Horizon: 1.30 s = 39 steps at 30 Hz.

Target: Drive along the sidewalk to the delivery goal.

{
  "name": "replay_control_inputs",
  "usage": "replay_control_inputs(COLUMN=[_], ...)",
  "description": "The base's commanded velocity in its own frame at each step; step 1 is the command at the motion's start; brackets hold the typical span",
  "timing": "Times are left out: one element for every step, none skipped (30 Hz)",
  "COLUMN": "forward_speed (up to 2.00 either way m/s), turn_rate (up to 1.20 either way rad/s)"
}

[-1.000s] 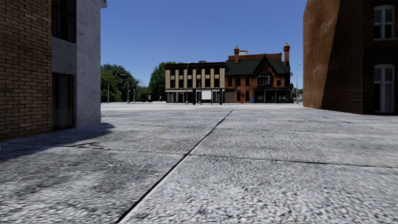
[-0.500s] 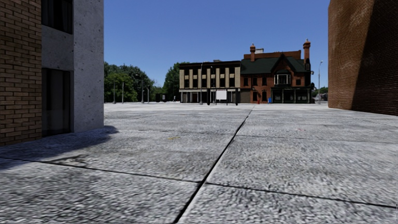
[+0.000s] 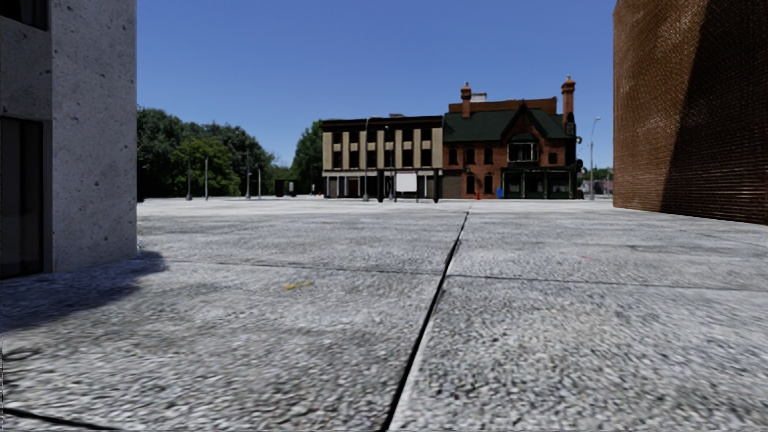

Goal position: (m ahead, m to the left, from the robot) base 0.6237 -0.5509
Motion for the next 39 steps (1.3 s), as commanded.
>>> replay_control_inputs(forward_speed=[1.37, 1.33, 1.31, 1.27, 1.20, 1.05, 0.92, 0.84, 0.73, 0.73, 0.57, 0.34, 0.00, 0.00, 0.00, 0.00, 0.00, 0.00, 0.00, 0.00, 0.00, 0.00, 0.00, 0.00, 0.00, 0.00, 0.00, 0.00, 0.00, 0.00, 0.00, 0.00, 0.00, 0.00, 0.00, 0.00, 0.00, 0.00, 0.00], turn_rate=[0.00, 0.00, 0.00, 0.00, 0.00, 0.00, 0.00, 0.00, 0.00, 0.00, 0.00, 0.00, 0.00, 0.00, 0.00, 0.00, 0.00, 0.00, 0.00, 0.00, 0.00, 0.00, 0.00, 0.00, 0.00, 0.00, 0.00, 0.00, 0.00, 0.00, 0.00, 0.00, 0.00, 0.00, 0.00, 0.00, 0.00, 0.00, 0.00])
